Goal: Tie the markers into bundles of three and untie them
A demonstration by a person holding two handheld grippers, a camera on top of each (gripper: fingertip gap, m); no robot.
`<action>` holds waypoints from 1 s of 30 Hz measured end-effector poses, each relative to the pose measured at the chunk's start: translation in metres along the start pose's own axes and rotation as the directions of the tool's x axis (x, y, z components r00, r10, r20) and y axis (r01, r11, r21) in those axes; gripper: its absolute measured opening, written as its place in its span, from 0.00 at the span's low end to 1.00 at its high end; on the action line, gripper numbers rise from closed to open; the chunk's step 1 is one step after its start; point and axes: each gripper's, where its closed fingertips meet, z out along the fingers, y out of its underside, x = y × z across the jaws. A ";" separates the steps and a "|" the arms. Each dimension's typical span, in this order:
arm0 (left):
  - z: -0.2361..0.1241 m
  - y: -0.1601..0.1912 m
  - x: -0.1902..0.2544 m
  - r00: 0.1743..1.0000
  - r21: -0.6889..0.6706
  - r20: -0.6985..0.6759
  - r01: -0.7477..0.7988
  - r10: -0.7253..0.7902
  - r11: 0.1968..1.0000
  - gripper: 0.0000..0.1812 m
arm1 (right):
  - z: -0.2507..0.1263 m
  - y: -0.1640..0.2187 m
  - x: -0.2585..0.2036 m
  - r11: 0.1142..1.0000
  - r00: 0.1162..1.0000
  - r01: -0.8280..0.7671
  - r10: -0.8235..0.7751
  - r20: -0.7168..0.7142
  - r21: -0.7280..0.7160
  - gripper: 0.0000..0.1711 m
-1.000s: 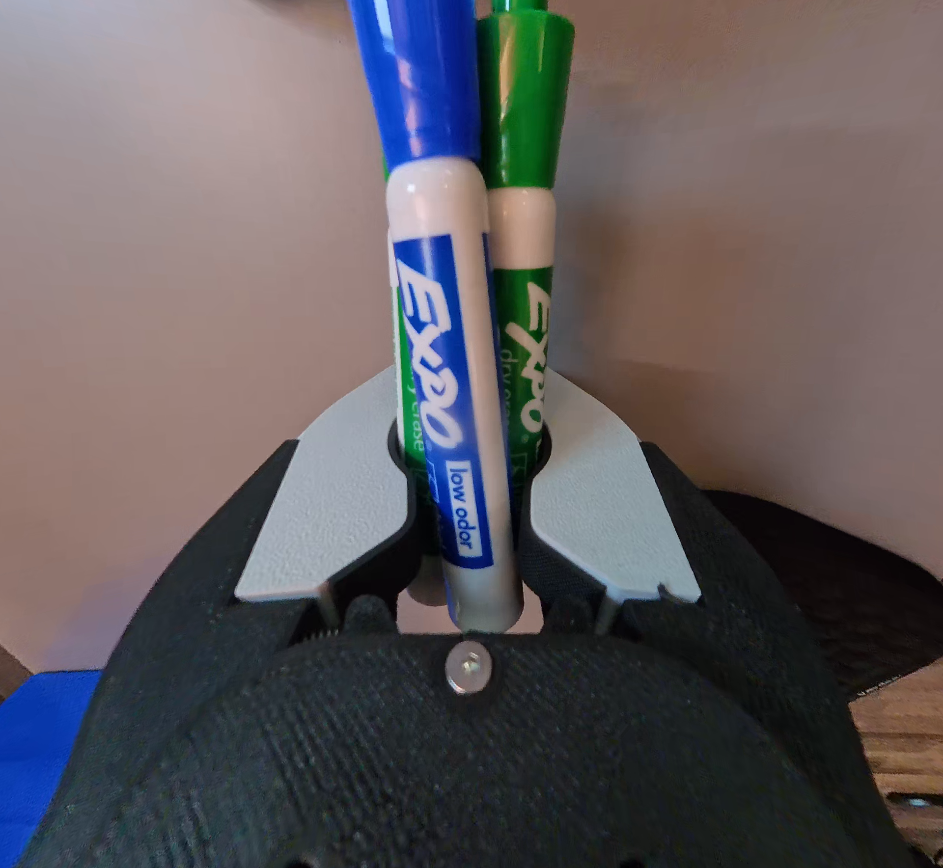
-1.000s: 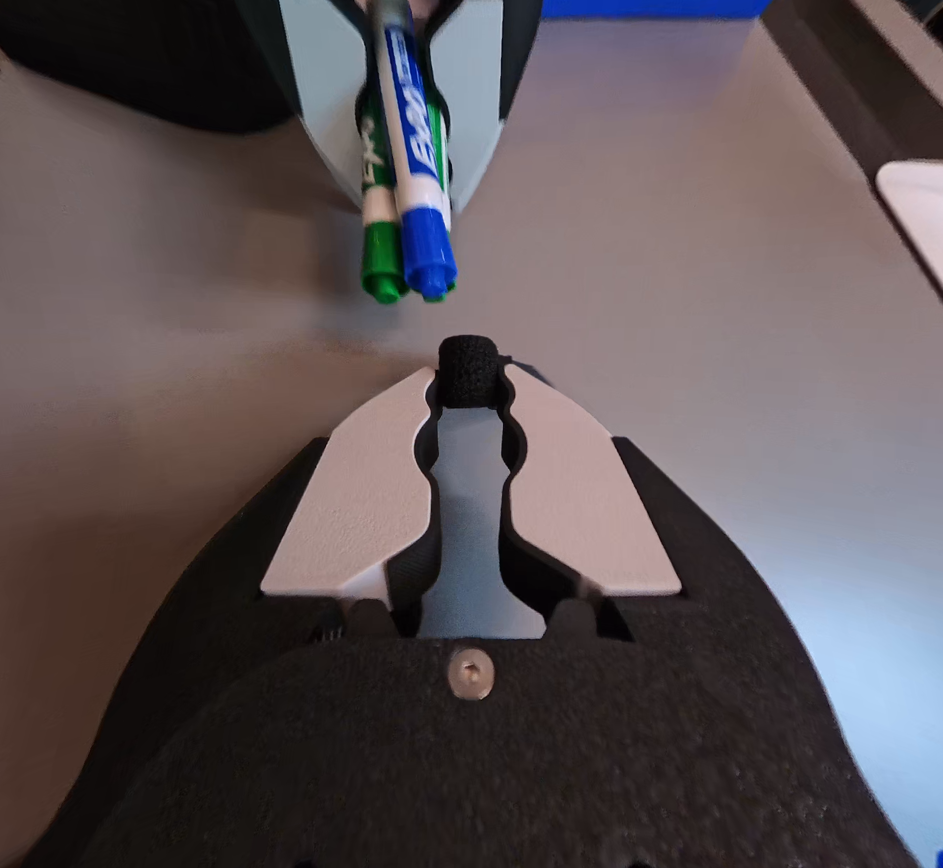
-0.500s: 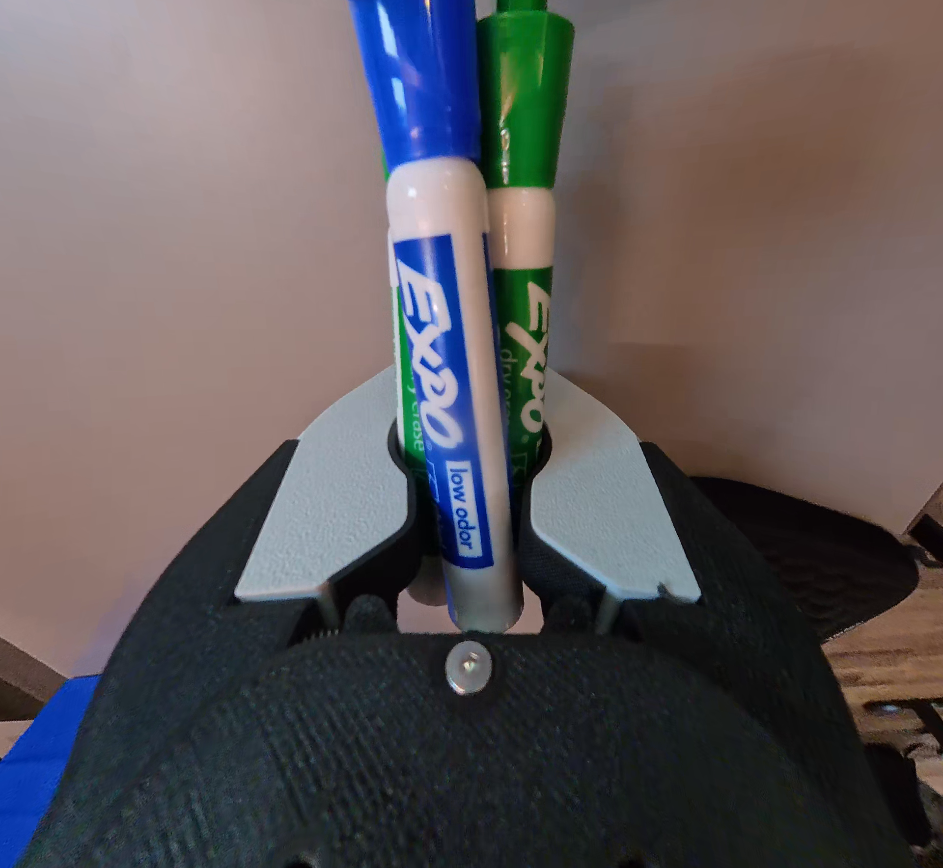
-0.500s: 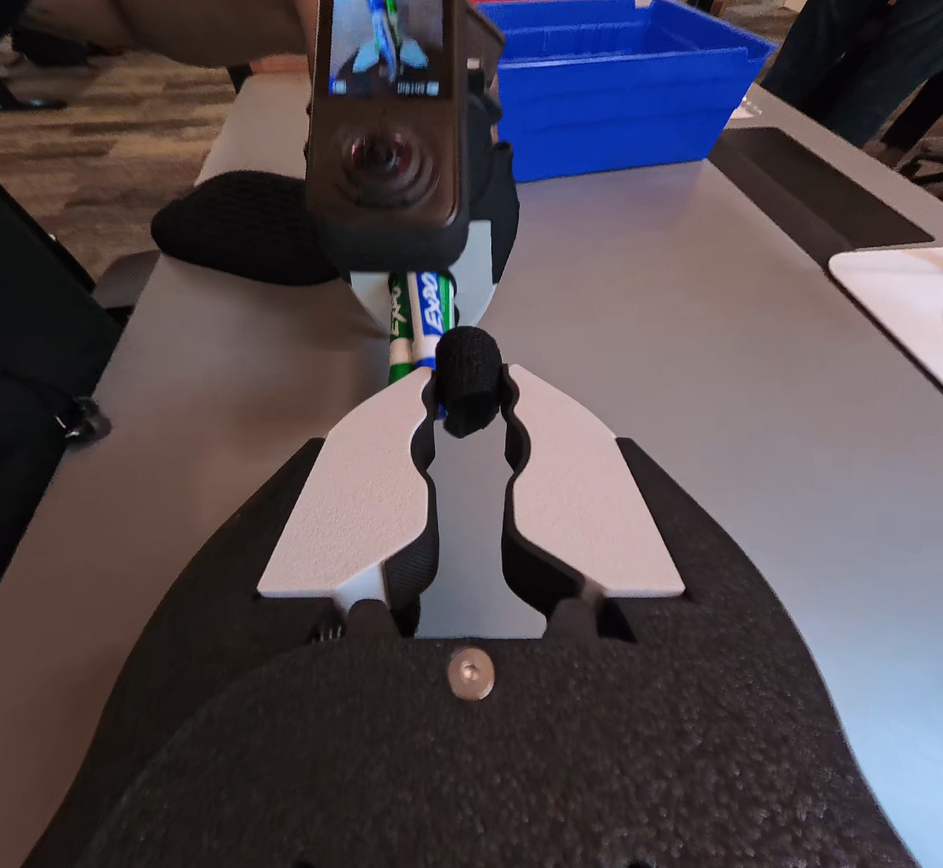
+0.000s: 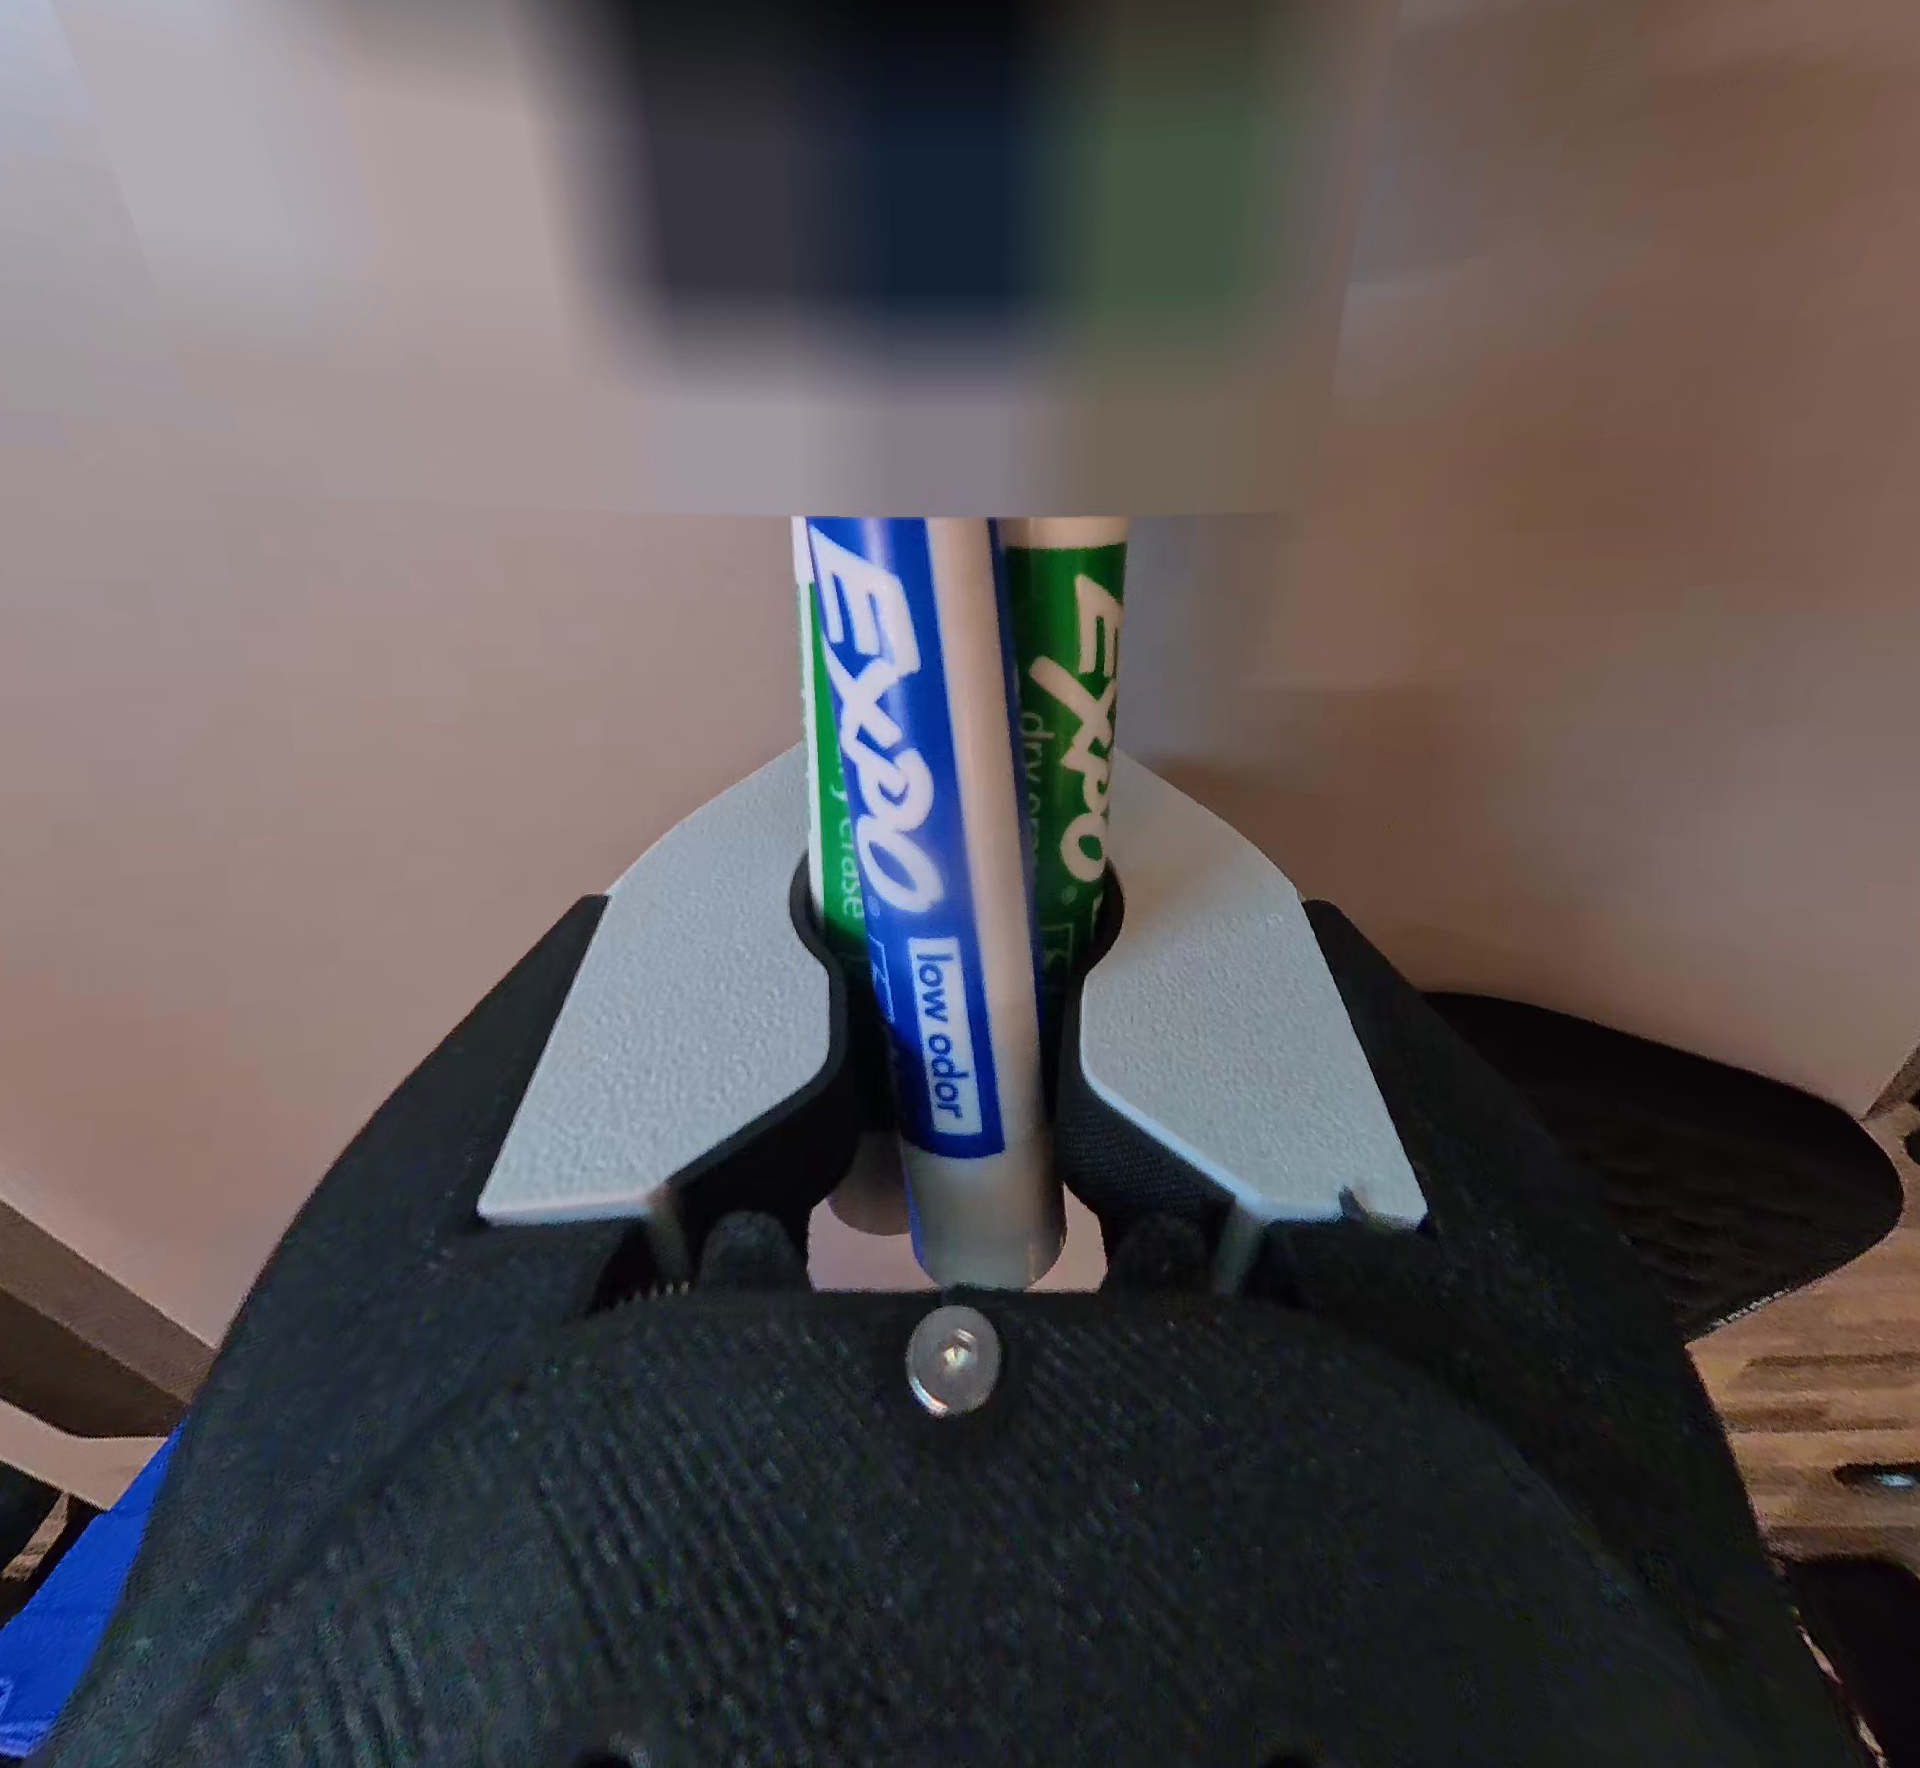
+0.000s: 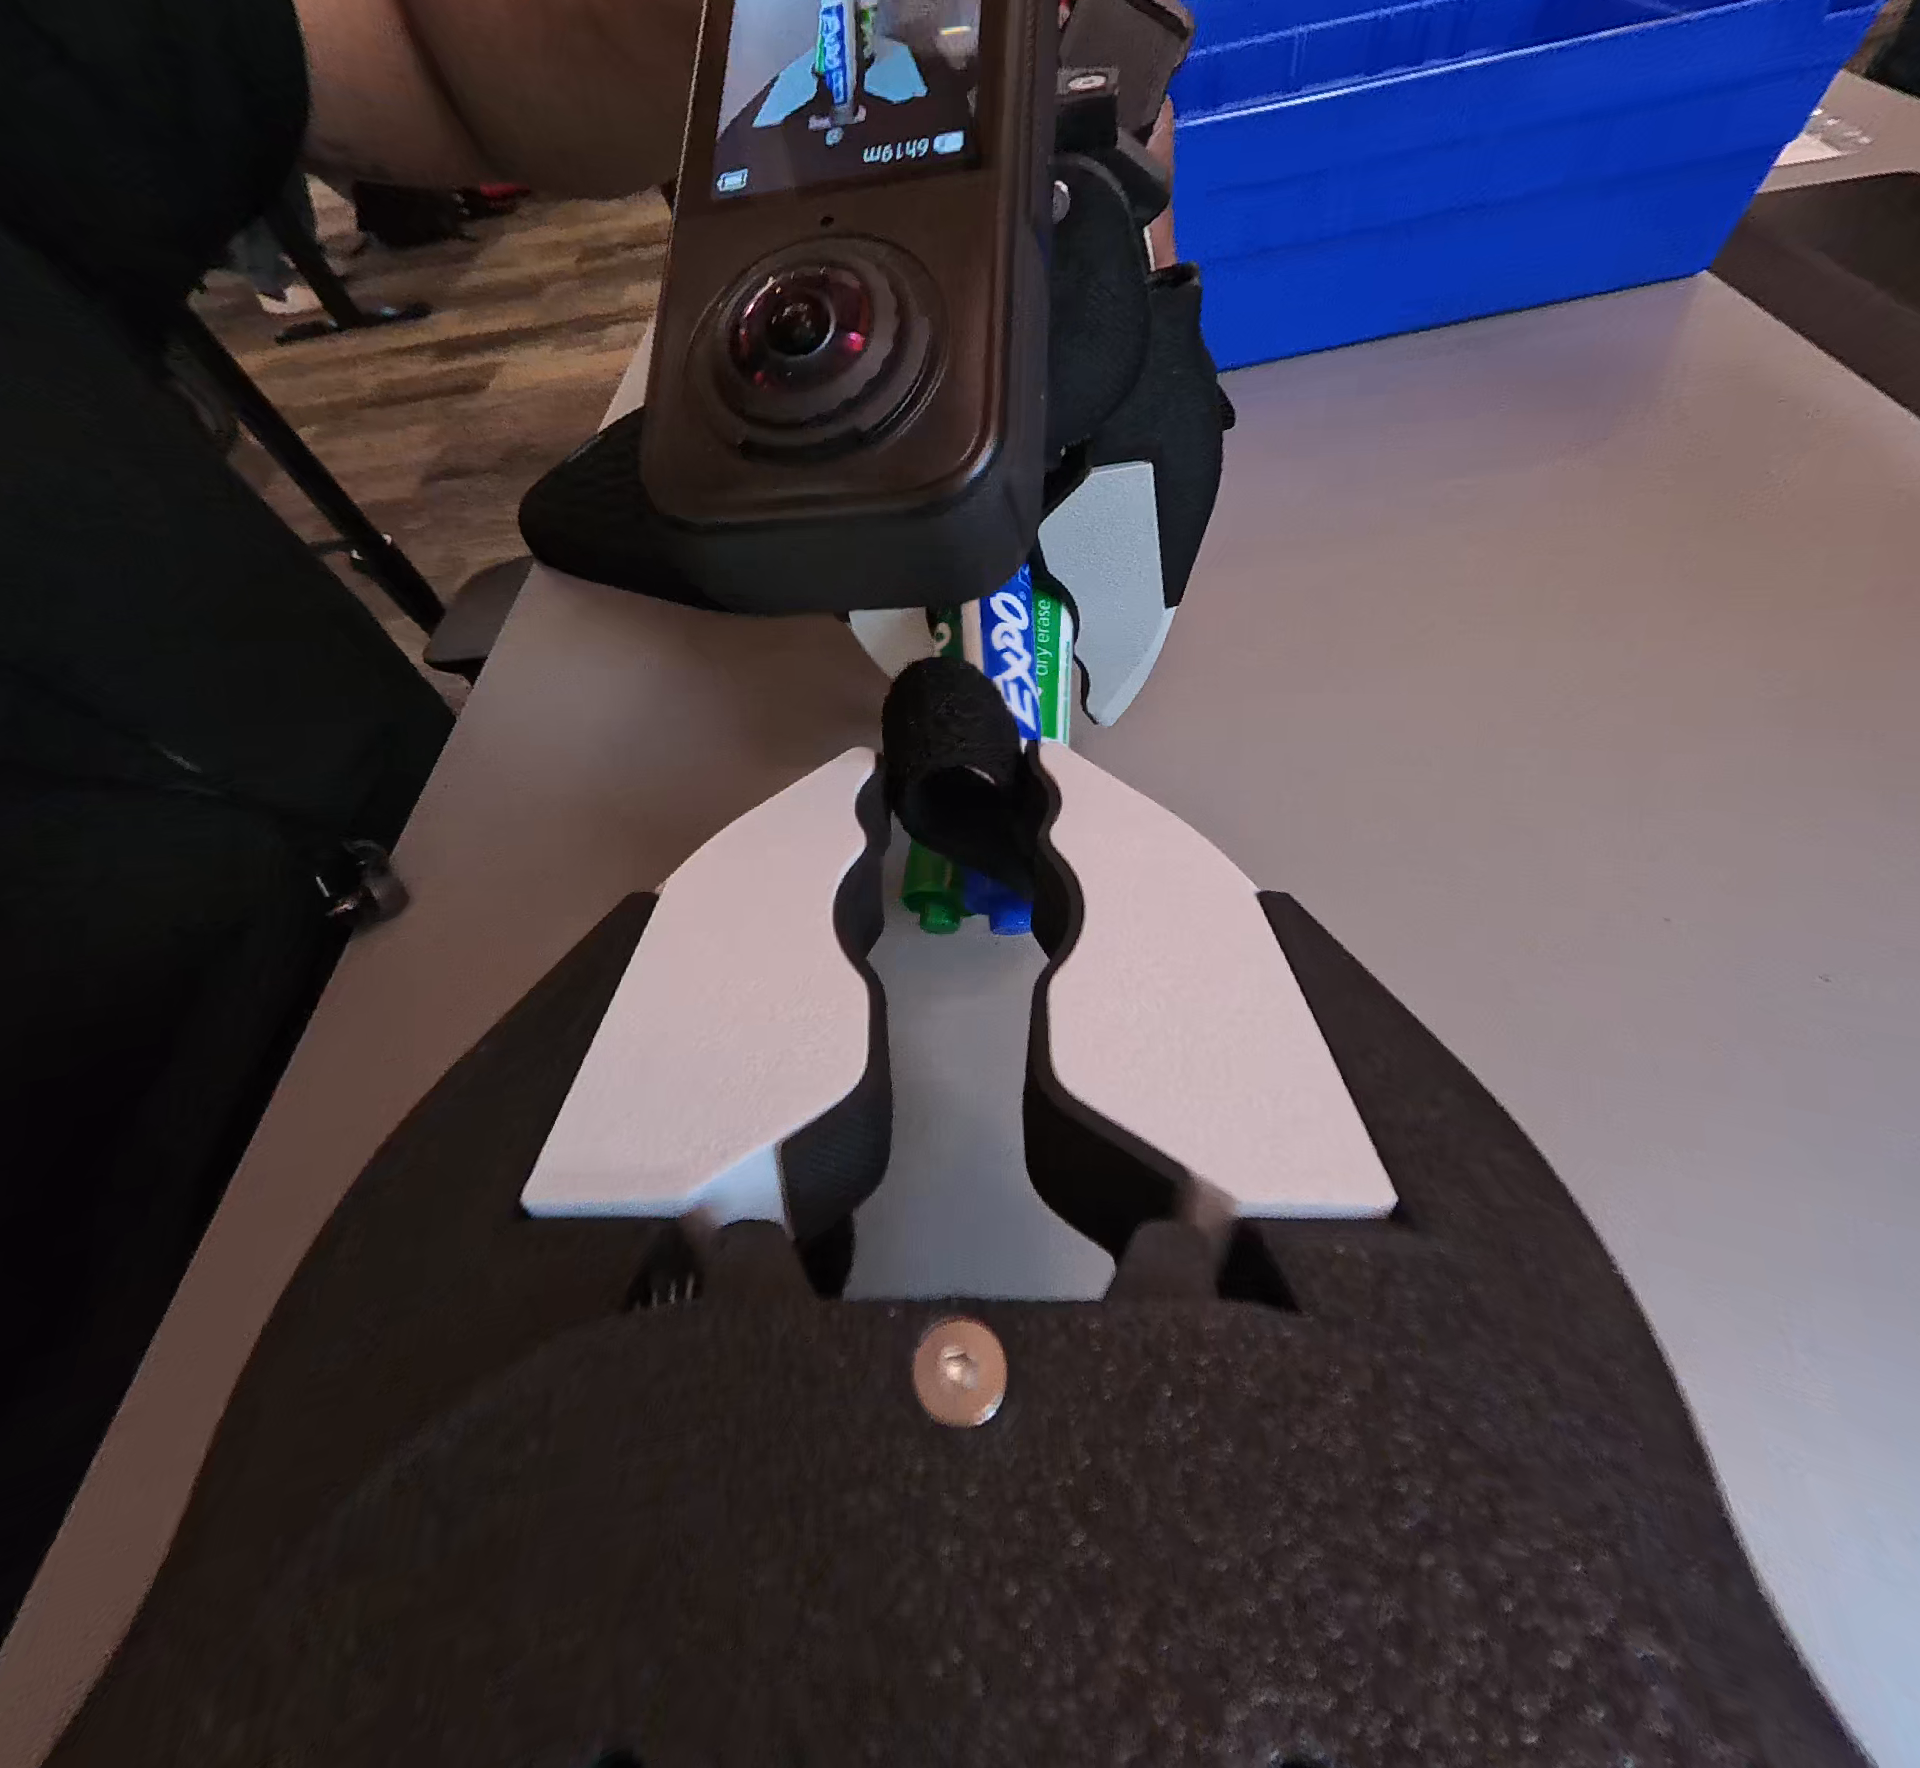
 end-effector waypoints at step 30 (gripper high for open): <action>-0.001 0.014 -0.004 0.997 0.064 0.064 0.038 -0.042 0.997 0.24 | -0.039 0.045 -0.008 0.965 0.997 -0.051 0.036 -0.061 -0.258 0.29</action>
